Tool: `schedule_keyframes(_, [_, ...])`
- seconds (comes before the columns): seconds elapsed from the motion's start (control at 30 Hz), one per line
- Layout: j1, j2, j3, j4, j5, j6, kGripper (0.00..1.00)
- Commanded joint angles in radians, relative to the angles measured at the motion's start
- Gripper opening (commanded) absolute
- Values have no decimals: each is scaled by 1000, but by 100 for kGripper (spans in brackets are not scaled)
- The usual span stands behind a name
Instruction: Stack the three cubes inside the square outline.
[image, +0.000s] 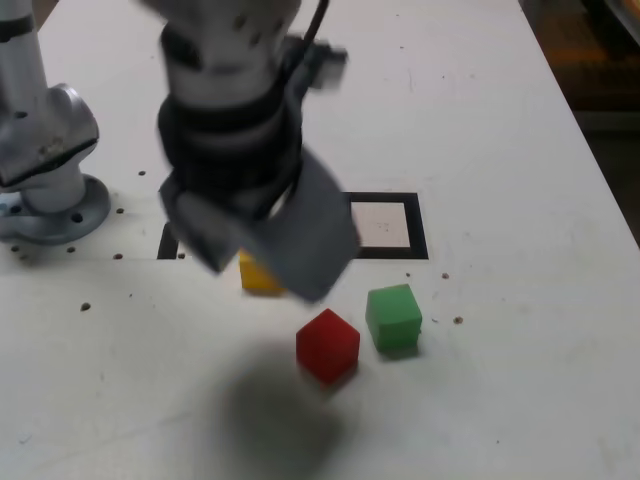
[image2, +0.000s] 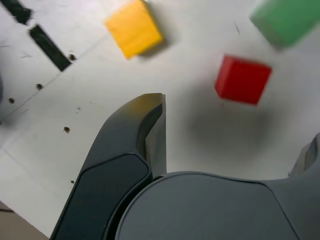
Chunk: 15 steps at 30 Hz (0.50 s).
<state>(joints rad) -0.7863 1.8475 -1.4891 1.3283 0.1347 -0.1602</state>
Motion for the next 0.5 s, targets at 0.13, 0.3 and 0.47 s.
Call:
schedule_keyframes(0.13, [-48,61,8,-41,28,75,98])
schedule_keyframes(0.3, [-75,100,48,-114,40,98,97])
schedule_keyframes(0.47, [-77,112,123,-224,36,107,95])
